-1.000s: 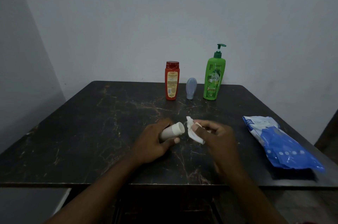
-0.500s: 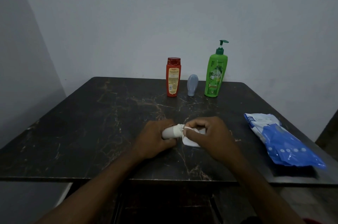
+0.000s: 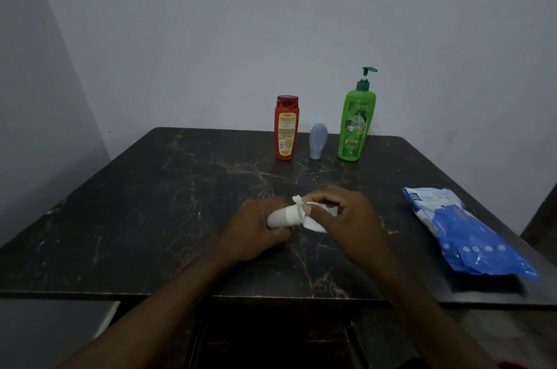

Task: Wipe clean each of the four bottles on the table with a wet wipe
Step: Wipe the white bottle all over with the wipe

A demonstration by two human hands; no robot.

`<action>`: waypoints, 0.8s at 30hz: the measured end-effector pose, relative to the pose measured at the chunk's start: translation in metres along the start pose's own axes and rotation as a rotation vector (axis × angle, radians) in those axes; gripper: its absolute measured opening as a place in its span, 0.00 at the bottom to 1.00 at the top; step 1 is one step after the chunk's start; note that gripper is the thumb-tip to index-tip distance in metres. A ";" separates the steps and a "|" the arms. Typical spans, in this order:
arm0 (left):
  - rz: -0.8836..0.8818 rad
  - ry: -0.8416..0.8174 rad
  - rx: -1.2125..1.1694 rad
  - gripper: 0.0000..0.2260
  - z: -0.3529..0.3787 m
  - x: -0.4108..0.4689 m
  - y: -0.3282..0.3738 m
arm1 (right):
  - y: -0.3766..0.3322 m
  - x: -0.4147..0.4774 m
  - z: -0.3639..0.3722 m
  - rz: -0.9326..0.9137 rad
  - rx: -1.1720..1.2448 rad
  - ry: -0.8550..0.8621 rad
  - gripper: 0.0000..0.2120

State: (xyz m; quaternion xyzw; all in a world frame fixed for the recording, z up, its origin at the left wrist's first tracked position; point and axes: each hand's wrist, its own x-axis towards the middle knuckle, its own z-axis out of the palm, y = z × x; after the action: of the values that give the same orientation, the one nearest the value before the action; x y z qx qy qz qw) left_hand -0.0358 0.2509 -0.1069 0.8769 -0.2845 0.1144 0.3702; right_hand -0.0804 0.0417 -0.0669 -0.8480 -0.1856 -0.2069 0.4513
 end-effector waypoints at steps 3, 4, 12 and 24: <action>-0.008 0.002 -0.022 0.17 -0.001 0.000 0.003 | -0.004 0.000 0.002 -0.138 -0.026 -0.008 0.09; -0.007 0.003 -0.025 0.16 -0.001 0.000 0.004 | -0.006 0.002 0.002 -0.193 -0.036 -0.027 0.10; 0.024 -0.001 0.021 0.15 -0.001 0.000 0.005 | 0.004 0.009 -0.001 -0.063 -0.132 -0.087 0.08; 0.111 0.035 0.342 0.11 0.000 -0.001 0.016 | -0.012 -0.024 0.007 0.484 0.426 -0.088 0.08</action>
State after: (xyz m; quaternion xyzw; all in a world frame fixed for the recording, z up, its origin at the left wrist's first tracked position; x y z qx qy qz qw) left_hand -0.0460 0.2419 -0.0981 0.9080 -0.3023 0.1963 0.2137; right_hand -0.1057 0.0509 -0.0745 -0.7620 -0.0371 -0.0131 0.6463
